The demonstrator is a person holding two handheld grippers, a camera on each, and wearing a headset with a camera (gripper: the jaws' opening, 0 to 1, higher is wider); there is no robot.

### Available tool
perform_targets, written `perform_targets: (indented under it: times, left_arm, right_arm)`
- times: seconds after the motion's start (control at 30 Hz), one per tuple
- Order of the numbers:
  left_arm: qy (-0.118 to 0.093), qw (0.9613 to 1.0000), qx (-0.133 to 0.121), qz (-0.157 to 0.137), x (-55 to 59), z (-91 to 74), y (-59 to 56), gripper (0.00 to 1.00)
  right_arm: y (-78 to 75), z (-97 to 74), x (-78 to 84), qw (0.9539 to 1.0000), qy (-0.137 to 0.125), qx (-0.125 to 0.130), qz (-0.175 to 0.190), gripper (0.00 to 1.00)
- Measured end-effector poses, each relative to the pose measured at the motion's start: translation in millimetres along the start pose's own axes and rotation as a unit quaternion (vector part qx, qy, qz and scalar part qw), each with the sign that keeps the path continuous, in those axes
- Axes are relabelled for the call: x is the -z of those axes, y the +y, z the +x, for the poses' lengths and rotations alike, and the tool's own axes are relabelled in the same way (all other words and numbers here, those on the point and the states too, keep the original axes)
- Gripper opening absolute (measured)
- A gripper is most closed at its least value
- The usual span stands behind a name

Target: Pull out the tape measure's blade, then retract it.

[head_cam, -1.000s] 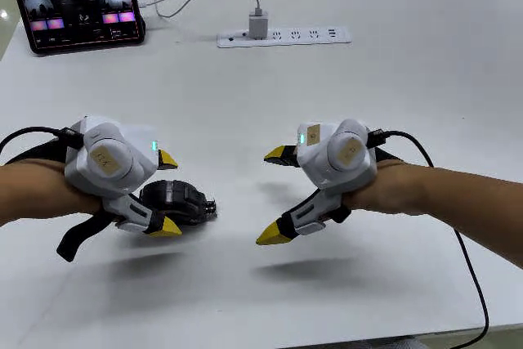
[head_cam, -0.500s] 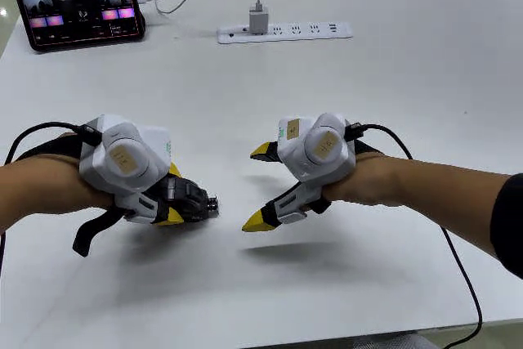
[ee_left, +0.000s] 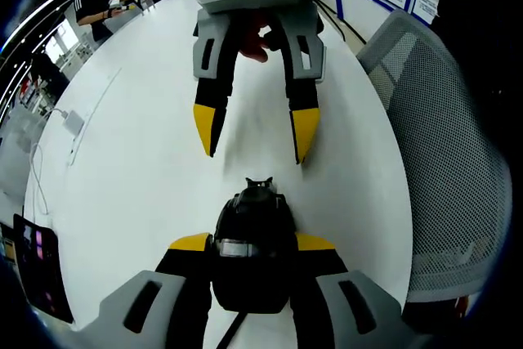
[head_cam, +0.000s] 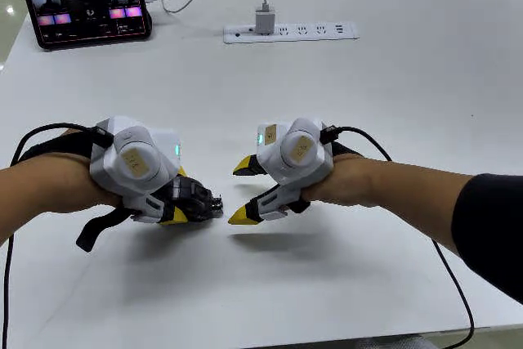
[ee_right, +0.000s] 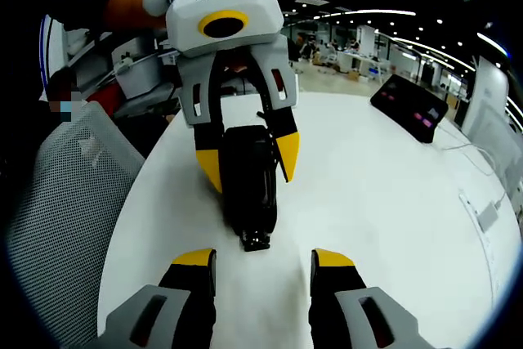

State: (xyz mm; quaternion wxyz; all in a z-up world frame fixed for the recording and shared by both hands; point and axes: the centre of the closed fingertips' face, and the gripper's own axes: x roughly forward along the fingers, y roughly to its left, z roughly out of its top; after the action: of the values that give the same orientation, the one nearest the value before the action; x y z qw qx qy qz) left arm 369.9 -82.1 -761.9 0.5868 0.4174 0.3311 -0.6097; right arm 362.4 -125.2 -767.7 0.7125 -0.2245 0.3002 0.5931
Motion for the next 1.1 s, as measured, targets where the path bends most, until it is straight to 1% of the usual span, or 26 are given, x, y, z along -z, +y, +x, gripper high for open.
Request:
perform_targets:
  times: [0.03,0.1,0.2,0.4,0.5,0.6,0.83,0.93,1.0,1.03,1.1]
  left_arm:
    - [0.000,1.0000,0.000,0.000,-0.1,0.2,-0.1,0.32]
    - [0.001,1.0000,0.000,0.000,0.1,0.3,0.3,0.32]
    - [0.000,1.0000,0.000,-0.002,0.3,0.5,0.6,0.32]
    - [-0.001,1.0000,0.001,-0.008,1.0,0.4,1.5,0.32]
    - [-0.001,1.0000,0.001,-0.009,1.3,0.6,1.4,0.32]
    - [0.000,1.0000,-0.001,-0.008,1.3,0.3,1.2,0.32]
    - [-0.001,0.9999,-0.004,-0.010,1.6,0.4,0.5,0.32]
    - [-0.001,0.9999,-0.005,-0.009,1.8,0.5,0.6,0.32]
    - [0.000,0.9999,-0.005,-0.010,2.2,0.8,1.4,0.32]
    - [0.000,0.9999,-0.005,-0.009,2.5,1.1,1.6,0.32]
    - [0.000,0.9999,-0.005,-0.010,2.7,1.3,1.9,0.32]
  right_arm:
    - [-0.3,1.0,0.8,1.0000,0.006,-0.004,-0.004,0.40]
    - [-1.7,2.9,0.3,0.9999,0.008,-0.004,-0.006,0.34]
    - [-0.7,7.5,-0.1,0.9999,0.011,-0.011,-0.004,0.29]
    - [0.6,15.2,0.4,0.9997,0.019,-0.015,-0.009,0.25]
    - [3.6,19.2,2.3,0.9994,0.024,-0.020,-0.013,0.22]
    - [3.2,22.9,2.5,0.9994,0.026,-0.018,-0.014,0.21]
    - [5.4,31.2,3.6,0.9985,0.038,-0.017,-0.037,0.14]
    - [7.9,33.1,1.8,0.9981,0.038,-0.021,-0.044,0.12]
    - [6.6,33.9,2.0,0.9979,0.040,-0.018,-0.046,0.12]
    - [6.1,34.2,2.1,0.9980,0.041,-0.019,-0.044,0.12]
    - [5.4,34.3,2.0,0.9986,0.041,-0.019,-0.027,0.11]
